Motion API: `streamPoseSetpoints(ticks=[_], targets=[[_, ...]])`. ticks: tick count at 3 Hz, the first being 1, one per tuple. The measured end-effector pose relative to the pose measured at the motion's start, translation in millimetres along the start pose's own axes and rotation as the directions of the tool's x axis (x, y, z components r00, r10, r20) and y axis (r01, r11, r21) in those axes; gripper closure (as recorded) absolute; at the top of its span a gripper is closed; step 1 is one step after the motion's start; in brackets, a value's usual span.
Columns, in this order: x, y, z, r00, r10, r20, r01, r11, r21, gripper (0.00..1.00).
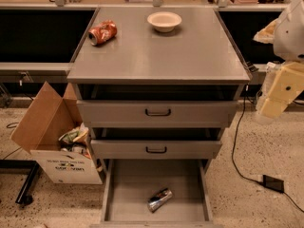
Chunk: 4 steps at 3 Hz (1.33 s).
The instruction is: Pick redbull can from bottom drawer and place on counter
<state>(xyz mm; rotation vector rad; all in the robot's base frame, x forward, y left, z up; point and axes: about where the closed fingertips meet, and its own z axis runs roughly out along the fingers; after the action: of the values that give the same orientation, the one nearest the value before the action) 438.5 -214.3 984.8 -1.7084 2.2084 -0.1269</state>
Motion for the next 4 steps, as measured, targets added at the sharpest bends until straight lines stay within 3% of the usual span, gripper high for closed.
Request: streamPoseSetpoints(ticks=[1, 2, 3, 4], targets=[[0.0, 0.0, 0.0, 1.0, 0.0, 0.0, 0.0, 1.0, 0.0, 0.0], [-19.5, 3.5, -1.1, 0.999, -0.031, 0.041, 0.032, 0.9992, -0.026, 0.0], [-38.2, 19.3, 30.2, 0.992, -0.053, 0.114, 0.065, 0.9927, -0.102, 0.0], [-54.8, 56.3, 82.5, 0.985, -0.054, 0.162, 0.088, 0.9748, -0.205, 0.0]])
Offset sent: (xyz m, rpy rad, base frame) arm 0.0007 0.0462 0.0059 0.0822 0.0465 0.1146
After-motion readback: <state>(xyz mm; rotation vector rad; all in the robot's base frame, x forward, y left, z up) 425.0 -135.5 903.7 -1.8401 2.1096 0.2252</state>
